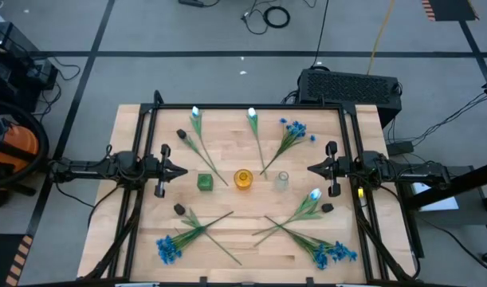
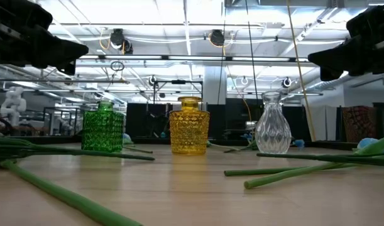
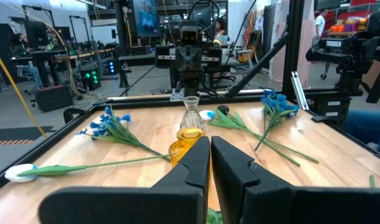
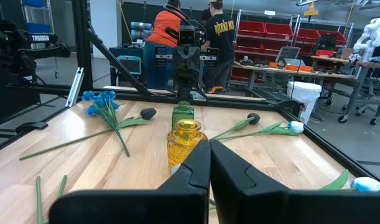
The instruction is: Sort flowers into vase by color
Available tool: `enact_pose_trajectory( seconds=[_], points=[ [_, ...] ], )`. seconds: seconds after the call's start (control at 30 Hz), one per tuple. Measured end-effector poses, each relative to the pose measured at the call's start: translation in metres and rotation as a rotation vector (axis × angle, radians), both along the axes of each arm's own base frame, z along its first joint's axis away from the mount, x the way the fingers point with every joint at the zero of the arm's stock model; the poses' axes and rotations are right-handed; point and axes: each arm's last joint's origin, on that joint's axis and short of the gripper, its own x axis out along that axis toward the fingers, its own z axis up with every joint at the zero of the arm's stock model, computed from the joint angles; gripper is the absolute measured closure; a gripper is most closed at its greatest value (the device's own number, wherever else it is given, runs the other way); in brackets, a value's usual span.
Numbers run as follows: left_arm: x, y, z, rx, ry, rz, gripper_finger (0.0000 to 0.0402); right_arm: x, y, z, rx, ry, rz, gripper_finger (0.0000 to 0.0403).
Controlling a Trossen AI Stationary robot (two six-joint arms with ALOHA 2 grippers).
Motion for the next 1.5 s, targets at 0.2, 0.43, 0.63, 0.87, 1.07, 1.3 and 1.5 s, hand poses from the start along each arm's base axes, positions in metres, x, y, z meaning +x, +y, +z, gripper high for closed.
enact_pose_trajectory(
  seconds=[0.2,0.43,0.63,0.87,1.07,1.3,1.5],
  points=[
    [0.0000,0.0000,0.0000,0.000,0.000,0.000,0.0377,0.0000,0.0000,-0.0001,0.000,0.000,0.000,0.0403],
    [0.0000,0.0000,-0.0001,0.000,0.000,0.000,0.0377,0.0000,0.0000,-0.0001,0.000,0.001,0.000,0.0403],
    [0.0000,0.0000,0.0001,0.000,0.000,0.000,0.0377,0.0000,0.0000,-0.0001,0.000,0.000,0.000,0.0403],
    [0.0000,0.0000,0.0000,0.000,0.000,0.000,0.0377,0.0000,0.0000,-0.0001,0.000,0.001,0.000,0.0403],
    [0.0000,0.0000,0.0000,0.000,0.000,0.000,0.0377,0.0000,0.0000,-0.0001,0.000,0.001,0.000,0.0403],
    [0.0000,0.0000,0.0000,0.000,0.000,0.000,0.0377,0.0000,0.0000,0.0004,-0.049,-0.004,-0.002,0.0403],
    [0.0000,0.0000,0.0000,0.000,0.000,0.000,0.0377,0.0000,0.0000,0.0008,-0.023,-0.009,0.000,0.0403]
  ],
)
